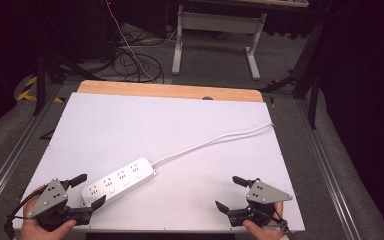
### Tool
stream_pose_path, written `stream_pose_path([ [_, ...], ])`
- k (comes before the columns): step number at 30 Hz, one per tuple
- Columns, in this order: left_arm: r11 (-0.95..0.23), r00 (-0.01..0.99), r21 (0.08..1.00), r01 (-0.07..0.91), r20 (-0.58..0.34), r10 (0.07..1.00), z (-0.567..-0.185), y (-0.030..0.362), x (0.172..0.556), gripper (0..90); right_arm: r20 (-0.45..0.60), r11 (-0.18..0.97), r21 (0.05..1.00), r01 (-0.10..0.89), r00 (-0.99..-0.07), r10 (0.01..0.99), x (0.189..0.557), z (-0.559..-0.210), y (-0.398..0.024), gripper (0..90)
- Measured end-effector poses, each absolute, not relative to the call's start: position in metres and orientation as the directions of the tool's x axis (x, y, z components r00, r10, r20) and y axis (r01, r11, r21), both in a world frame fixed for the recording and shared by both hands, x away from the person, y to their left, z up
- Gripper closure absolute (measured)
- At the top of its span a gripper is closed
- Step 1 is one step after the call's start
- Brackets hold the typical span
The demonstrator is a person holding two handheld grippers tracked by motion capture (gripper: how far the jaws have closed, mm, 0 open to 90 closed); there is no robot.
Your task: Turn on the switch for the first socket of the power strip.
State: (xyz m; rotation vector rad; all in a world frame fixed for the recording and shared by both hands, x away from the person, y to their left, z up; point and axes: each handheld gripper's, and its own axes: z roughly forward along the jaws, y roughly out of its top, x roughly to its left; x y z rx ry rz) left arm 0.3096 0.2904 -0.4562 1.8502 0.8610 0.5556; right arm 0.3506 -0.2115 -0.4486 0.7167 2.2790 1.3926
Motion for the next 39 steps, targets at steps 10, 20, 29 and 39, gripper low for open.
stream_pose_path([
  [10,-0.288,0.642,0.91,0.298,0.032,0.766,-0.455,0.29,0.309,14.2,-0.063,0.392,0.894,0.219,-0.804,0.592,0.35,-0.449,-0.21,10.5],
  [20,-0.284,0.655,0.908,0.309,0.013,0.755,-0.451,0.291,0.307,21.2,-0.065,0.397,0.891,0.221,-0.802,0.593,0.35,-0.449,-0.21,10.8],
  [29,-0.299,0.648,0.903,0.307,0.031,0.761,-0.445,0.292,0.308,23.4,-0.064,0.393,0.893,0.218,-0.805,0.59,0.35,-0.449,-0.21,10.8],
  [39,-0.304,0.679,0.895,0.328,0.001,0.734,-0.435,0.285,0.315,27.9,-0.043,0.378,0.898,0.227,-0.808,0.587,0.35,-0.449,-0.211,10.8],
])
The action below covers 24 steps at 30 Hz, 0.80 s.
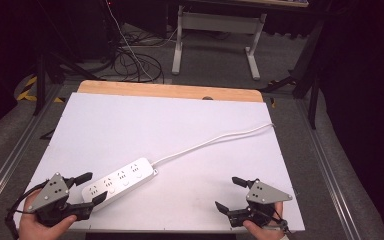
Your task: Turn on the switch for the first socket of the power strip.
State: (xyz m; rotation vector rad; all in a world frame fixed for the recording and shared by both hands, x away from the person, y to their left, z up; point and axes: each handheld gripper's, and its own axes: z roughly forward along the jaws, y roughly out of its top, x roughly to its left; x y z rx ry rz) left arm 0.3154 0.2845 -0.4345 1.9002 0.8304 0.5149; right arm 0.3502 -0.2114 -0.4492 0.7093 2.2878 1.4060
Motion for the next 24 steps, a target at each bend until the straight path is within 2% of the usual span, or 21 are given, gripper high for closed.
stream_pose_path([
  [2,-0.305,0.69,0.896,0.323,-0.002,0.724,-0.431,0.283,0.318,30.6,-0.043,0.379,0.898,0.224,-0.811,0.583,0.35,-0.449,-0.211,10.8],
  [12,-0.348,0.711,0.889,0.296,0.039,0.702,-0.419,0.259,0.334,29.9,-0.041,0.378,0.899,0.221,-0.817,0.575,0.35,-0.45,-0.211,10.7],
  [24,-0.362,0.742,0.888,0.283,0.037,0.67,-0.413,0.239,0.347,31.1,-0.044,0.382,0.899,0.215,-0.823,0.567,0.35,-0.45,-0.21,10.6],
])
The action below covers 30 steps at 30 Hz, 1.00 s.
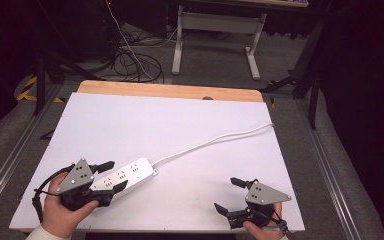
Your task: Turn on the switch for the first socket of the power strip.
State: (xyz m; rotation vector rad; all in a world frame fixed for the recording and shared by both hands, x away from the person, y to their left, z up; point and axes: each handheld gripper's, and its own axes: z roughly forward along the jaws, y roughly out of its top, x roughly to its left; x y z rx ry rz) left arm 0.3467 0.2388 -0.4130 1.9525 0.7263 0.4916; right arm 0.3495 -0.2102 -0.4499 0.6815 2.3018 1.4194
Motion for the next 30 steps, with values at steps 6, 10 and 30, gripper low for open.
stream_pose_path([
  [6,-0.372,0.756,0.885,0.28,0.035,0.653,-0.411,0.228,0.354,32.0,-0.043,0.385,0.898,0.215,-0.827,0.561,0.349,-0.45,-0.209,10.6],
  [10,-0.378,0.765,0.882,0.282,0.031,0.643,-0.411,0.22,0.358,33.0,-0.045,0.384,0.899,0.211,-0.827,0.56,0.349,-0.45,-0.21,10.6],
  [30,-0.407,0.796,0.861,0.305,0.004,0.606,-0.416,0.197,0.382,49.0,-0.048,0.388,0.898,0.208,-0.831,0.555,0.349,-0.451,-0.211,10.6],
])
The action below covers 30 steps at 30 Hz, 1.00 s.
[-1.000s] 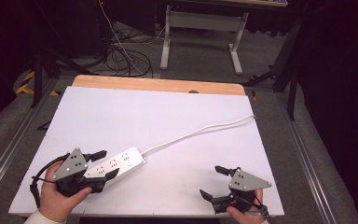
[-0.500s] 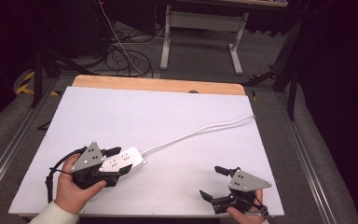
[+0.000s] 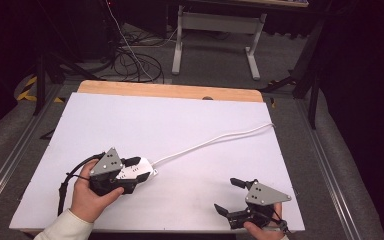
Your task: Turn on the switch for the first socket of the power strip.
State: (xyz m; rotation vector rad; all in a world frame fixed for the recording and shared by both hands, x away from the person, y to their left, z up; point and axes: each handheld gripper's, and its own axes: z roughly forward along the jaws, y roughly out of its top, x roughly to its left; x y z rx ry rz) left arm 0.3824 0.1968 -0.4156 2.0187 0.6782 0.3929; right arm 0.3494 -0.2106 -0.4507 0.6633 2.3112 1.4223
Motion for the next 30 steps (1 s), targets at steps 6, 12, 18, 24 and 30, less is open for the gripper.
stream_pose_path([
  [6,-0.419,0.799,0.844,0.335,-0.018,0.602,-0.416,0.2,0.388,75.1,-0.052,0.392,0.897,0.203,-0.832,0.552,0.349,-0.451,-0.211,10.6],
  [12,-0.429,0.781,0.801,0.416,-0.073,0.62,-0.417,0.204,0.396,90.0,-0.053,0.391,0.898,0.202,-0.832,0.552,0.349,-0.451,-0.21,10.5],
  [18,-0.445,0.762,0.757,0.478,-0.105,0.64,-0.422,0.204,0.405,90.0,-0.053,0.392,0.897,0.203,-0.833,0.551,0.349,-0.451,-0.21,10.6],
  [24,-0.481,0.752,0.703,0.524,-0.117,0.648,-0.426,0.202,0.411,90.0,-0.055,0.396,0.895,0.202,-0.833,0.55,0.349,-0.451,-0.21,10.6],
  [30,-0.51,0.747,0.66,0.552,-0.119,0.654,-0.43,0.198,0.416,90.0,-0.059,0.4,0.894,0.2,-0.834,0.549,0.349,-0.451,-0.21,10.5],
])
